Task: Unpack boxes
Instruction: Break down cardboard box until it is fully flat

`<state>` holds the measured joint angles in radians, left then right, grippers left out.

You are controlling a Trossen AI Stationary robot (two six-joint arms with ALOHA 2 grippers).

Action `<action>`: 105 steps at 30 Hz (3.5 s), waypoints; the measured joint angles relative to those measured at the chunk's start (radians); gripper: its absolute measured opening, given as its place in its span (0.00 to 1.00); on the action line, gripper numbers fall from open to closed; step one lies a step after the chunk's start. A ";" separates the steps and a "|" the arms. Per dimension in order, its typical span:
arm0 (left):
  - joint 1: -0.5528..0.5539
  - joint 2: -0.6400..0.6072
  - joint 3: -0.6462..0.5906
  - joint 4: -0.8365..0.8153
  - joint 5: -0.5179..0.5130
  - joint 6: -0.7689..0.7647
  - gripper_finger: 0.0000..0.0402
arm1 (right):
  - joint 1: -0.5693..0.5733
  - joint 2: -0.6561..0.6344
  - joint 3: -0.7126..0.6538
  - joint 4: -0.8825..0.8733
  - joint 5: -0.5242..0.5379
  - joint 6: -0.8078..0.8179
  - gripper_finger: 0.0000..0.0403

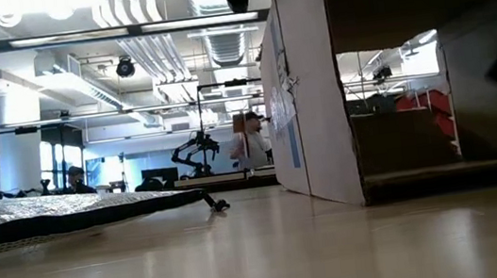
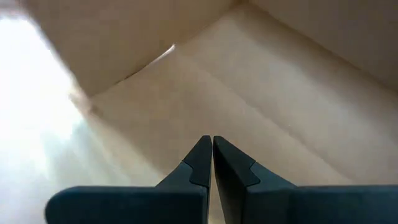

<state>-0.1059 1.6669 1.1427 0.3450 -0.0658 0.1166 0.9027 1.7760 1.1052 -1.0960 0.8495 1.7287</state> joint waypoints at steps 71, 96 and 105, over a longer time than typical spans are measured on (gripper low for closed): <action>-0.011 -0.057 -0.050 -0.830 -0.200 -0.126 0.00 | -0.172 -0.590 -0.334 0.720 -0.048 -1.199 0.00; -0.118 -0.044 -0.061 -1.053 -0.385 -0.050 0.00 | -0.236 -0.746 -0.333 0.550 -0.037 -1.304 0.00; -0.087 -0.043 -0.063 -1.070 -0.575 0.006 0.00 | -0.593 -0.648 -0.342 0.290 -0.114 -1.011 0.00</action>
<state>-0.1930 1.6241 1.0794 -0.7248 -0.6412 0.1222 0.3097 1.1282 0.7633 -0.8063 0.7351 0.7177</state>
